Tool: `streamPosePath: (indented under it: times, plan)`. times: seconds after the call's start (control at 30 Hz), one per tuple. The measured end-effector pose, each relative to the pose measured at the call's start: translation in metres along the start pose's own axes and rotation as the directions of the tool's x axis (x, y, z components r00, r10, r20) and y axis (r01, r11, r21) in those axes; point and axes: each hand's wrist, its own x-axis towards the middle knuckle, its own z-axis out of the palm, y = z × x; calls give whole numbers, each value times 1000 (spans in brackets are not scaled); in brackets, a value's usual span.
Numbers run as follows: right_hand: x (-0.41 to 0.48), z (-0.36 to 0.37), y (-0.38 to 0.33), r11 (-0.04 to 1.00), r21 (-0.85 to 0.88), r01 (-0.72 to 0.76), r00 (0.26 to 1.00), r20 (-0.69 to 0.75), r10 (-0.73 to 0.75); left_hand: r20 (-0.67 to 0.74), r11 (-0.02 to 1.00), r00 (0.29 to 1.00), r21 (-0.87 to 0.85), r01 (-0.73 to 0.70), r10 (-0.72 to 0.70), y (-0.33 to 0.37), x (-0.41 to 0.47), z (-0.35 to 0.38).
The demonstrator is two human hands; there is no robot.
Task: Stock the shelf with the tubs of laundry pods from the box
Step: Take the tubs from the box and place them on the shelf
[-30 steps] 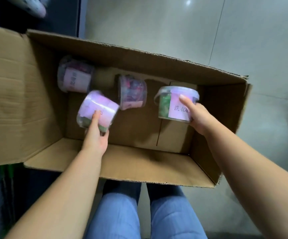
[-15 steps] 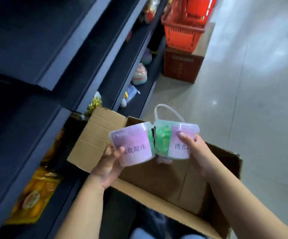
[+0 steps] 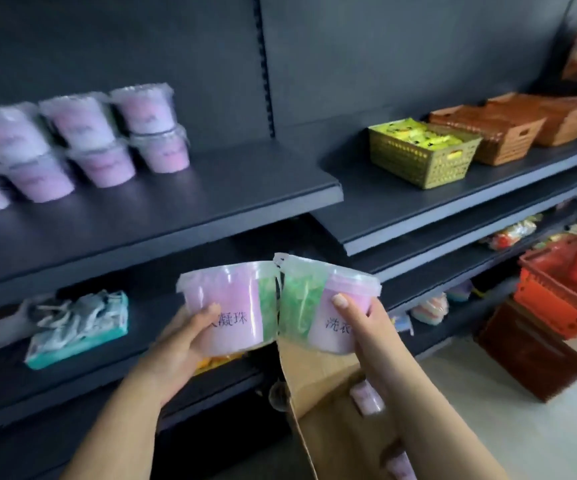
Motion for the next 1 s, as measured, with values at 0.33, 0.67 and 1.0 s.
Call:
streamPosePath:
  times: [0.33,0.67,1.0]
  plan:
    - [50,185,-26,991,-83,109,897,437,-63,-399,958,880,-12,-286,258,71,-83,-138]
    - [87,387,-11,992,-89,90,822,569,-24,-534,904,730,218,-368,426,134,-128,-297]
    - [138,482,9,989,-85,118,841,538,-54,-529,889,724,366,-274,442,166,-99,-392]
